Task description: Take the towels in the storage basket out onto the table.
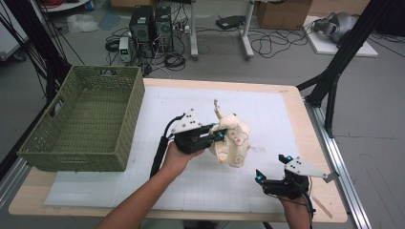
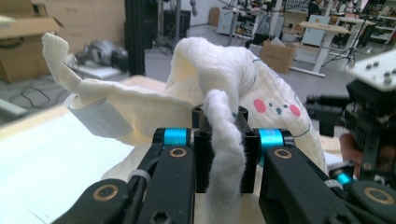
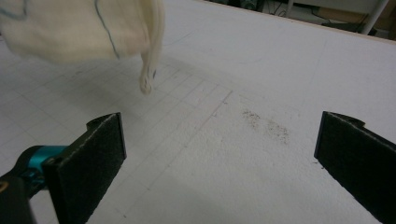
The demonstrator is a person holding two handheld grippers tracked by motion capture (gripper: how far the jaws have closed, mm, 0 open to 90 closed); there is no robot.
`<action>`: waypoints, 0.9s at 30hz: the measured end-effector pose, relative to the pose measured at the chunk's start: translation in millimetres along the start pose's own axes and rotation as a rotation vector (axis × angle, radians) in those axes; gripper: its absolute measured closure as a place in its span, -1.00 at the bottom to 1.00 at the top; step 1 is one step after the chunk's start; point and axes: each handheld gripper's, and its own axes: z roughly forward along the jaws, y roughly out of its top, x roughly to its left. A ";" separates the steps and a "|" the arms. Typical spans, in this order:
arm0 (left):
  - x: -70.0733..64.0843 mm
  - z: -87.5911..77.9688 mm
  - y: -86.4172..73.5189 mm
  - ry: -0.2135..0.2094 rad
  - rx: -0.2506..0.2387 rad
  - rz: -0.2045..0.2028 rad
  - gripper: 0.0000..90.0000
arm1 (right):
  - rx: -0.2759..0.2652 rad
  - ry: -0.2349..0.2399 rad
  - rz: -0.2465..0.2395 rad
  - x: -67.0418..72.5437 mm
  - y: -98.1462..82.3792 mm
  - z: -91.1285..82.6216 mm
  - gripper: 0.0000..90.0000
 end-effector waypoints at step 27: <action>29.3 -71.2 -86.5 0.203 0.227 -0.148 -0.06 | 0.004 0.012 0.033 2.5 2.4 9.6 -0.97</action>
